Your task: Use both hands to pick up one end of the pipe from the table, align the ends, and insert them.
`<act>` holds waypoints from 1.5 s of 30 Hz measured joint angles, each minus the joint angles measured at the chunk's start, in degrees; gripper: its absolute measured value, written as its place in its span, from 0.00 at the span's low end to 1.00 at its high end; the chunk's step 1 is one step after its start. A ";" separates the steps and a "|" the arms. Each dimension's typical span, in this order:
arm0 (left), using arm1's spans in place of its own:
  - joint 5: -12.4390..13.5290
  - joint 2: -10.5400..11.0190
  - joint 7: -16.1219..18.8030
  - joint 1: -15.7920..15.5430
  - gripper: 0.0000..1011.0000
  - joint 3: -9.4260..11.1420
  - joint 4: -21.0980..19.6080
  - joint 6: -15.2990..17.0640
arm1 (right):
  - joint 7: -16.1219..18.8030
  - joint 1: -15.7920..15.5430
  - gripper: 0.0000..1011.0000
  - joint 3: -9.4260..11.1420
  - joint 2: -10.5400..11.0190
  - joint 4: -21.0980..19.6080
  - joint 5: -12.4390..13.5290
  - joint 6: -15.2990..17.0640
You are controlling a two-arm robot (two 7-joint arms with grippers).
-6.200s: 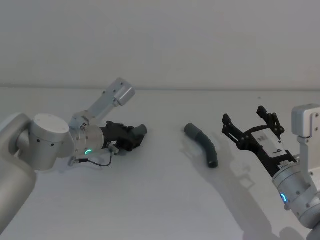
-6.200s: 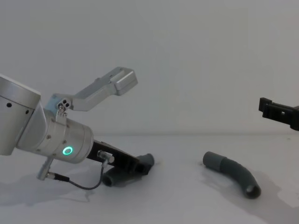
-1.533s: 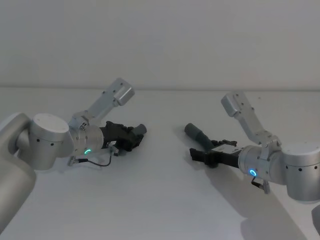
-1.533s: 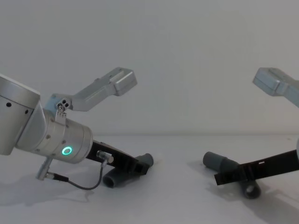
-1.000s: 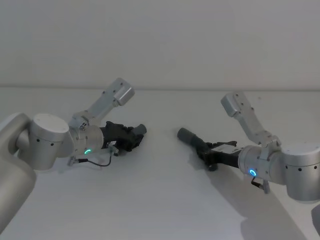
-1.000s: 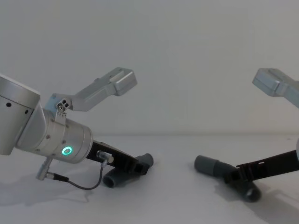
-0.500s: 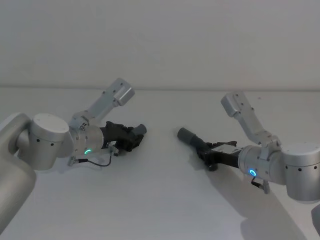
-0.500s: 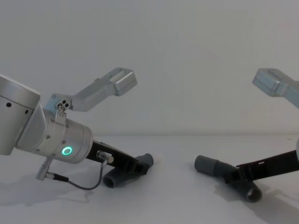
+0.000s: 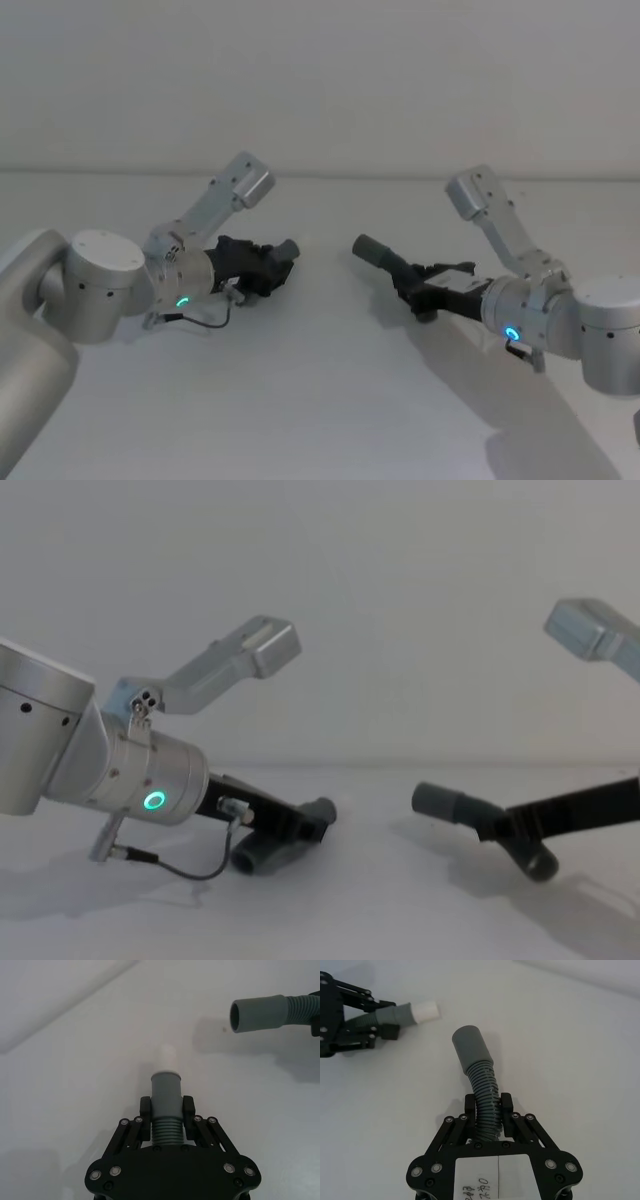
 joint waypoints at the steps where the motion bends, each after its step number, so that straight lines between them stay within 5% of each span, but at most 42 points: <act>1: 0.00 -0.01 0.03 0.06 0.36 -0.08 -0.17 -0.20 | 0.31 0.10 0.28 -0.06 0.17 -0.09 -0.09 -0.52; 15: -1.05 1.95 -4.07 -0.11 0.36 -0.62 -2.05 -7.19 | 7.48 2.76 0.28 -2.17 4.83 -1.59 -0.94 -7.66; 45: -3.94 12.51 -23.47 -3.81 0.36 1.65 -1.65 -22.35 | 32.16 6.43 0.28 -6.40 19.79 -4.32 2.60 -19.63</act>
